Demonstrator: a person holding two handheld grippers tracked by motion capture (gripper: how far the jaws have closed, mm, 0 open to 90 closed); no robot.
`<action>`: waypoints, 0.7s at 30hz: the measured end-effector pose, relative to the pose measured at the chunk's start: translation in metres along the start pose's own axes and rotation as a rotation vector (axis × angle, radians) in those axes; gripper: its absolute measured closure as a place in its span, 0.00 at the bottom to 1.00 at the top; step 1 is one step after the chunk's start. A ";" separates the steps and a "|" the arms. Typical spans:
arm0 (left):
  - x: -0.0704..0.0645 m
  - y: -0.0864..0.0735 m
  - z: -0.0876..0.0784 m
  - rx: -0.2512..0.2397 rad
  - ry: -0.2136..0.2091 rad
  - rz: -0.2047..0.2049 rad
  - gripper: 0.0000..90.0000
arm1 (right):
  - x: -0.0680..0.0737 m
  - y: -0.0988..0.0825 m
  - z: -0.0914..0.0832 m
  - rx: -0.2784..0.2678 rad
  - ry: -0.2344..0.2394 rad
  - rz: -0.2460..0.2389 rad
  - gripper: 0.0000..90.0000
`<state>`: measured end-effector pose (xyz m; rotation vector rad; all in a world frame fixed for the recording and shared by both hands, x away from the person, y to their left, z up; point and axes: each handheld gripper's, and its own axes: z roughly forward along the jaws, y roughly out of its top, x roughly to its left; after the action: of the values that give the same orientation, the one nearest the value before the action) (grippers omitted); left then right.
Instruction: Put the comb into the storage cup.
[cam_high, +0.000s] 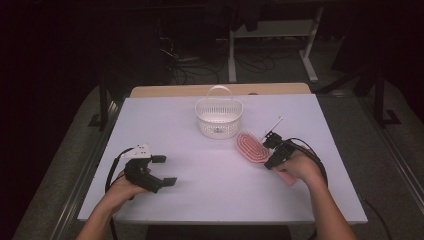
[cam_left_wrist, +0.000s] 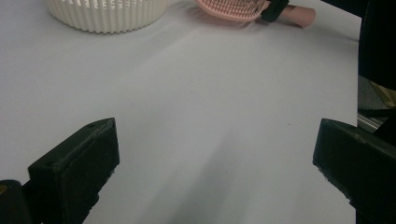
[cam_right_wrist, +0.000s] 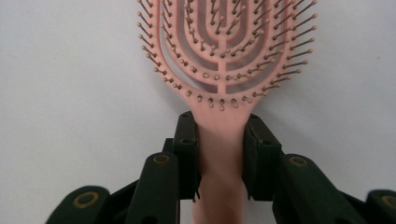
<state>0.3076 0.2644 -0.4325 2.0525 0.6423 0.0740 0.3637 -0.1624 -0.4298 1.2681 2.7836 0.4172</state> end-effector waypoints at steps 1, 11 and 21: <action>0.000 0.000 0.000 0.000 0.000 0.001 0.01 | -0.001 -0.002 -0.002 -0.011 0.003 -0.002 0.76; 0.001 0.000 0.001 -0.002 0.001 -0.002 0.01 | -0.011 -0.012 -0.019 -0.131 0.041 0.013 0.76; 0.001 0.000 0.001 -0.001 0.002 -0.002 0.01 | -0.013 -0.015 -0.033 -0.273 0.079 0.002 0.76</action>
<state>0.3090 0.2645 -0.4331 2.0509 0.6455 0.0752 0.3560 -0.1883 -0.4029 1.2148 2.6683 0.8308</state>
